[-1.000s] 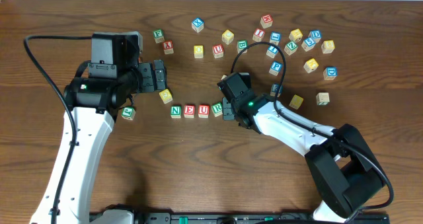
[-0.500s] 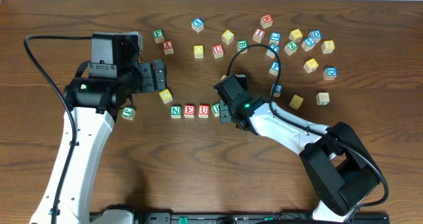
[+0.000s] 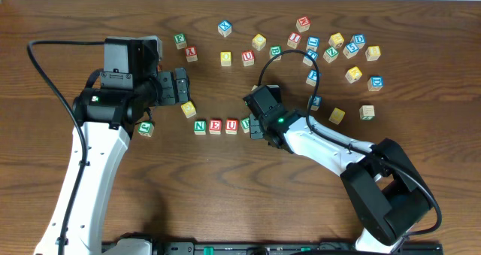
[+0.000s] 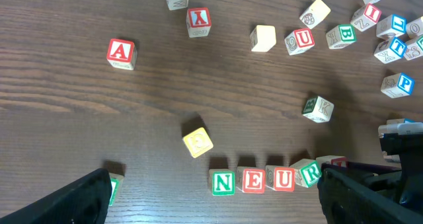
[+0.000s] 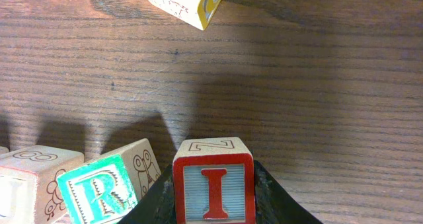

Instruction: Spell out NEURIPS

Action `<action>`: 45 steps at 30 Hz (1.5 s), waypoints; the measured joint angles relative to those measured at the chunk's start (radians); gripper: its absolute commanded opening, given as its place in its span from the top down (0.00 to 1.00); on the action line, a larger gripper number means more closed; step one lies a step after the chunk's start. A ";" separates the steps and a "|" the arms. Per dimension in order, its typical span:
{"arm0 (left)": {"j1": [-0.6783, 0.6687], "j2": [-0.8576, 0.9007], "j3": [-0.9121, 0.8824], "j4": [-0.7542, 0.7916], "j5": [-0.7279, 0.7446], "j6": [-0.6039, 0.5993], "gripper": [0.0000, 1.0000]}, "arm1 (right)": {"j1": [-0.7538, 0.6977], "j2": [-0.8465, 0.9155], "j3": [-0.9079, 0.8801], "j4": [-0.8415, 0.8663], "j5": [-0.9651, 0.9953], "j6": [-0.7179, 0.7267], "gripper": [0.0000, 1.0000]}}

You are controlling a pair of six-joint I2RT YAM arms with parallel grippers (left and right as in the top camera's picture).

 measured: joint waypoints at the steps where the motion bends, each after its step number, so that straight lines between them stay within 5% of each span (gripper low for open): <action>1: 0.000 0.000 0.000 0.000 0.000 0.000 0.02 | 0.000 0.000 0.000 0.000 0.000 0.000 0.71; 45: 0.000 0.000 0.000 0.000 0.000 0.000 0.02 | 0.000 0.000 0.000 0.006 0.000 -0.005 0.68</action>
